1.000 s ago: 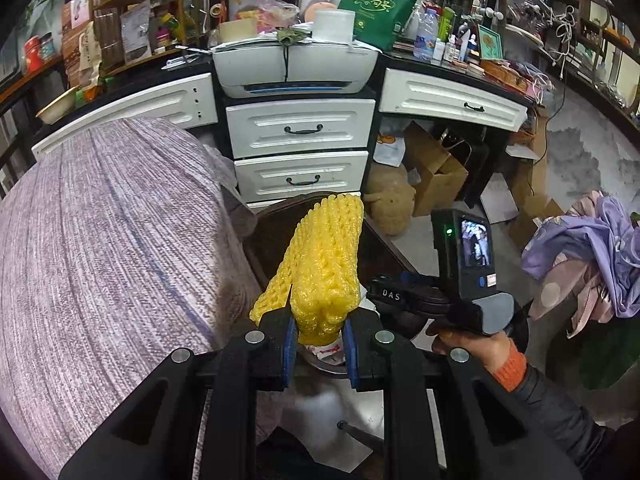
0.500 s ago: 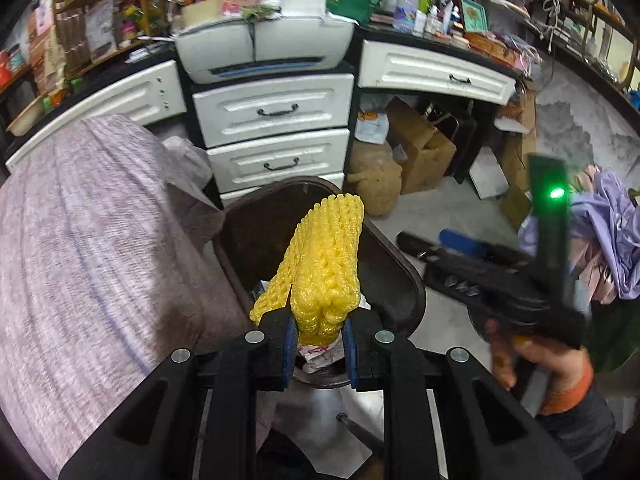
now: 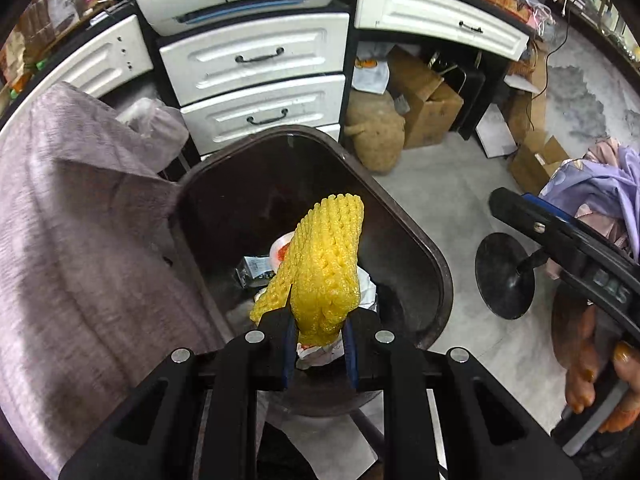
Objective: Collect trash
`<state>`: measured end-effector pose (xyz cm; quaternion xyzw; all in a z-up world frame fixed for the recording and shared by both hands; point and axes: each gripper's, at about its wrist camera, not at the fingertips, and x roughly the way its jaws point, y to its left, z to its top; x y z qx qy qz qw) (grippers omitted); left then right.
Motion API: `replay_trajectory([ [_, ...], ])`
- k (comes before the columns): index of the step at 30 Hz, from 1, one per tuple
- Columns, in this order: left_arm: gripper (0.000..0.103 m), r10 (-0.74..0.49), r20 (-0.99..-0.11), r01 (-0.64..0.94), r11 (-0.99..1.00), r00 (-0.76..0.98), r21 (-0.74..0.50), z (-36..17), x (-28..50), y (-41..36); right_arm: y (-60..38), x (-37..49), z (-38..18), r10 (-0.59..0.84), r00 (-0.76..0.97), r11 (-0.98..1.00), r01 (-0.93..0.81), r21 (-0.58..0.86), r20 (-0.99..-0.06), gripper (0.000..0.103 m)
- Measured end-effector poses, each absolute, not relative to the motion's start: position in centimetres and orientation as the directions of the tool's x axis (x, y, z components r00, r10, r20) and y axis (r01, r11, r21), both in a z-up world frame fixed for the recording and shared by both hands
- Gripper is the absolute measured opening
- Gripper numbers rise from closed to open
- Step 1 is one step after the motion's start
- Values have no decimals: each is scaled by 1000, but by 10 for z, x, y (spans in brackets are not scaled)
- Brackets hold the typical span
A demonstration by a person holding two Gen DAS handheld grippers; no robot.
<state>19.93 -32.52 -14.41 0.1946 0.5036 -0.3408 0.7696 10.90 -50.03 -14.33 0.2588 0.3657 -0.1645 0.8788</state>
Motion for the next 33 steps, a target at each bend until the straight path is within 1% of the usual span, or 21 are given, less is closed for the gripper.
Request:
replay_trajectory([
  [3,19,-314,-917,721,691,246,-43,-155,205,-334,-502,108,-144,-98,678,806,483,341,-729,68],
  [6,22,-302,-923,726,687,237,-38,-165,209,-342,-503,107,-144,-100,679,804,486,343,-728,68],
  [7,28,-299,-925,726,687,233,-39,-167,209,-343,-502,107,-143,-101,679,804,487,342,-728,68],
  [8,38,-297,-926,725,688,231,-40,-169,209,-344,-502,107,-143,-103,679,804,488,341,-727,68],
  [9,45,-300,-926,723,690,229,-44,-169,209,-343,-502,106,-143,-104,679,803,488,341,-726,68],
  [10,58,-305,-924,721,691,229,-50,-170,209,-342,-502,106,-143,-107,679,802,491,341,-726,68],
  [11,66,-311,-922,719,693,232,-53,-169,209,-342,-502,106,-143,-110,678,801,493,340,-726,68],
  [12,68,-314,-919,716,696,238,-52,-167,209,-341,-503,105,-142,-112,678,799,496,340,-726,68],
  [14,75,-320,-913,713,700,255,-46,-162,207,-339,-502,105,-141,-117,679,796,500,340,-724,75],
  [16,80,-329,-904,708,705,272,-43,-157,204,-336,-500,105,-140,-128,678,797,505,332,-724,75],
  [18,82,-347,-893,706,706,286,-49,-149,200,-331,-497,105,-136,-134,677,801,504,324,-723,76],
  [21,86,-379,-869,703,709,317,-53,-132,189,-320,-495,102,-126,-146,688,795,509,329,-711,80],
  [23,90,-402,-848,700,712,346,-52,-119,180,-310,-493,101,-119,-150,698,792,508,338,-700,85],
  [26,97,-427,-812,693,720,397,-40,-99,168,-294,-482,98,-106,-149,716,801,491,341,-682,86],
  [31,98,-419,-722,661,747,550,69,-62,141,-263,-452,96,-79,-164,751,836,450,314,-640,87],
  [33,98,-419,-681,635,768,601,88,-48,134,-246,-434,94,-65,-185,770,860,428,278,-610,90],
])
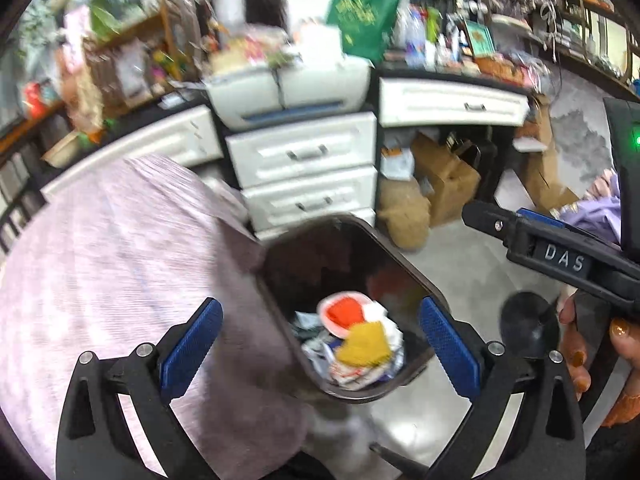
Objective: Collect trash
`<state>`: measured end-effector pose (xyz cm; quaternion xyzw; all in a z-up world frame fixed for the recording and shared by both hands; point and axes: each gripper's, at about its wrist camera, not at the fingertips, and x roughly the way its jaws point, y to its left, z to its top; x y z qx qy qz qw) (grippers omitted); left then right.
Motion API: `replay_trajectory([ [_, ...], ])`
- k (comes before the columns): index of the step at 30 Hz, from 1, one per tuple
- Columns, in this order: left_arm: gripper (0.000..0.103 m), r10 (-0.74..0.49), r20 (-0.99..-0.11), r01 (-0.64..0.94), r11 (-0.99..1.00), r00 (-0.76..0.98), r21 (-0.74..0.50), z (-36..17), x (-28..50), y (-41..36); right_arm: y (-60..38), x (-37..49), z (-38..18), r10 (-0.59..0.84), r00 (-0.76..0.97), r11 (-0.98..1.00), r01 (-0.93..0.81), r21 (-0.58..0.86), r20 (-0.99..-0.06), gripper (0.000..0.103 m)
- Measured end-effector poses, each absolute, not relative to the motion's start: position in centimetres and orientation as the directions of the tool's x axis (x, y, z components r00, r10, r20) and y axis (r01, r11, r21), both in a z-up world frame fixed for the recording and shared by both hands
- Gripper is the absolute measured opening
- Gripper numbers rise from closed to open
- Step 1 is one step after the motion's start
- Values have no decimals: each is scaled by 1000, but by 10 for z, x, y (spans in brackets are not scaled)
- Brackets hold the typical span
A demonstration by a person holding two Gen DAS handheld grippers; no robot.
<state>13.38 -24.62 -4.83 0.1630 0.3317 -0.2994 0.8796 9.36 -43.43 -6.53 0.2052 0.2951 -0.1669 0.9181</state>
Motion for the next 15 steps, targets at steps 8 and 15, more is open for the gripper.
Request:
replay_trajectory([
  [8,98,-409,-517,541,831,752,130,-6,100,-181,-358,74,-13,-252,868,942,321,98,-429,97],
  [15,98,-361,-456,472,868,814,156,15,71,-139,-316,47,22,-168,923,960,232,156,-345,97],
])
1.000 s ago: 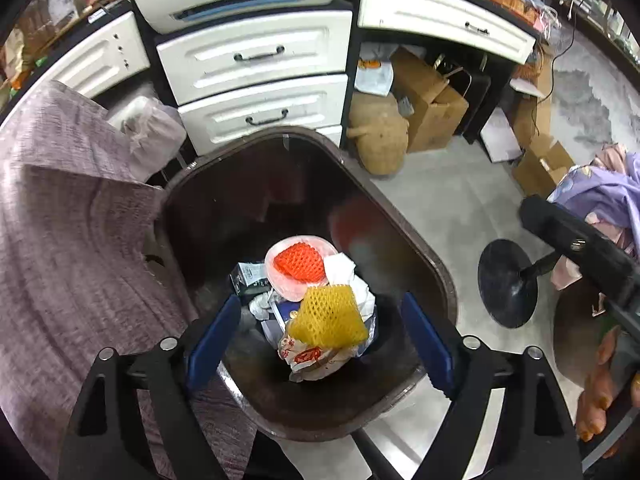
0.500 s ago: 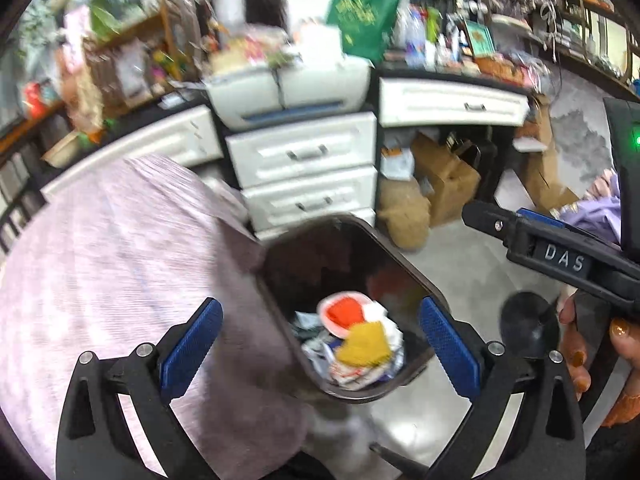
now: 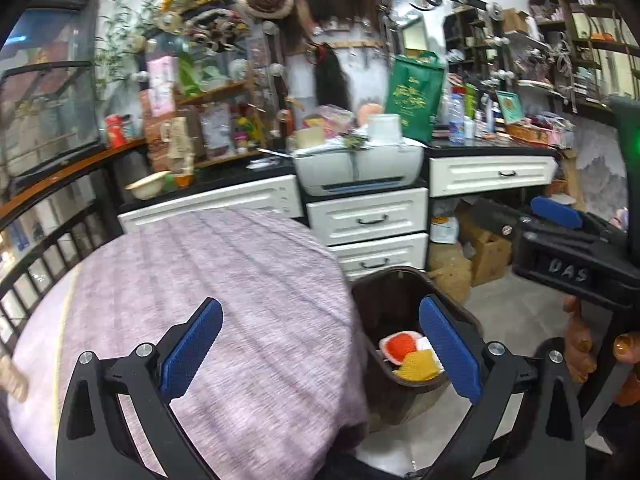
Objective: Collect trash
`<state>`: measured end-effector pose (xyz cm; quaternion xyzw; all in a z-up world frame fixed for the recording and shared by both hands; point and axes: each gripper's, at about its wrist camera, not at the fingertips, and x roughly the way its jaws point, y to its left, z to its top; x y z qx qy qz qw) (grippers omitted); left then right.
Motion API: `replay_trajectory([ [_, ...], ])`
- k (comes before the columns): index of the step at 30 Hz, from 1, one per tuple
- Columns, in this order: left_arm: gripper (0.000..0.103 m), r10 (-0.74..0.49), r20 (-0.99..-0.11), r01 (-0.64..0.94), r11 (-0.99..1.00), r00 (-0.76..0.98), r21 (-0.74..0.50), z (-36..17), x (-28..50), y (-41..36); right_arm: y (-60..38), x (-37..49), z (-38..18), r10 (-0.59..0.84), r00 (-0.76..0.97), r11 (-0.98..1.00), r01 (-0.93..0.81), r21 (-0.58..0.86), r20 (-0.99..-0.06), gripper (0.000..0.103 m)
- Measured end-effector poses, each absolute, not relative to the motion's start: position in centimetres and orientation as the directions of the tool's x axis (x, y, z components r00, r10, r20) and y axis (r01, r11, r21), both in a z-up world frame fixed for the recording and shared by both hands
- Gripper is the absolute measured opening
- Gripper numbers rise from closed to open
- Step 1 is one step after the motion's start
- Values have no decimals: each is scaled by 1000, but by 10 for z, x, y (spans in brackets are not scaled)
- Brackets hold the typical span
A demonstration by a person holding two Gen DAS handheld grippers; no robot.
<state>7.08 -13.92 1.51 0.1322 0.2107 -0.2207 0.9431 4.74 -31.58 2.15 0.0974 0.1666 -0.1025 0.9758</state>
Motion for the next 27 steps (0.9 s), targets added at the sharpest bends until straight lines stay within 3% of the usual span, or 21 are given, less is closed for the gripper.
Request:
replay_trajectory([
  [13,98,-177,-331,224,968,927,109,39,20,-53,-236,13,28,-28,946,992,66,106,-322,97],
  [27,98,-132,-290,148,988,948,34,42,-6,-10,-194,-28,24,-42,960,996,61,61,-277,97],
])
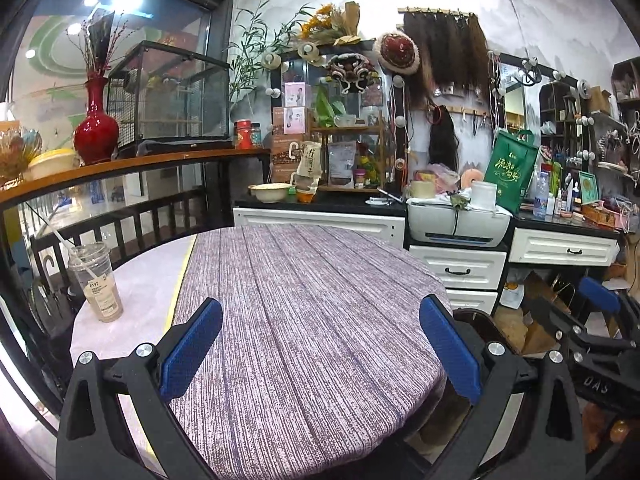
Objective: Collect trash
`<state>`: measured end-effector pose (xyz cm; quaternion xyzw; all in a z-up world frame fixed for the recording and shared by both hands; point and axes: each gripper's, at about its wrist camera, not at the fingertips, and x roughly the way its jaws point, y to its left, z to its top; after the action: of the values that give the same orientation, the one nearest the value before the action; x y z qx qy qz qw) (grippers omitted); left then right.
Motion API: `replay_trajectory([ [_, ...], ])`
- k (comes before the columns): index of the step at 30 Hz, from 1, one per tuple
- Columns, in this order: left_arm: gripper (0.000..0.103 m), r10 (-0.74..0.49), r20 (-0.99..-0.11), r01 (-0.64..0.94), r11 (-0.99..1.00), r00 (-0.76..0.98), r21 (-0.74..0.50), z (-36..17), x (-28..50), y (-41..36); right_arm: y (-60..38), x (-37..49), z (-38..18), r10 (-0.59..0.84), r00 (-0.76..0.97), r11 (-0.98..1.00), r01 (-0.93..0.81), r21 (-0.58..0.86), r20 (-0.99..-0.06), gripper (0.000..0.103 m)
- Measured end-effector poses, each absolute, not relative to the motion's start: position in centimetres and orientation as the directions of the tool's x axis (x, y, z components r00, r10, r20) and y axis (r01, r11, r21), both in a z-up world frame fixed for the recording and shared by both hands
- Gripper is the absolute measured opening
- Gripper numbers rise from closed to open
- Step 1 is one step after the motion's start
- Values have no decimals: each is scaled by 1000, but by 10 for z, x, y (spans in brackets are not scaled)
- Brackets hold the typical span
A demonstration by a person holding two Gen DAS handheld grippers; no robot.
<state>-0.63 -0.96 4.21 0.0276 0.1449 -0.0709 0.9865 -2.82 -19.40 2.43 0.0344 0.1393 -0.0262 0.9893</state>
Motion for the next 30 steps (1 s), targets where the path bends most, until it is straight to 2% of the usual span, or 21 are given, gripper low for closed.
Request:
replay_trajectory([
  [8,98,-144,-307,165,985,941,45,33,-7,-10,-193,-39,14,-54,974,996,66,52,-218,97],
  [30,98,-149,-324,176,983,934,55,29,-3,-8,-194,-36,9,-33,970,998,46,49,-242,97],
])
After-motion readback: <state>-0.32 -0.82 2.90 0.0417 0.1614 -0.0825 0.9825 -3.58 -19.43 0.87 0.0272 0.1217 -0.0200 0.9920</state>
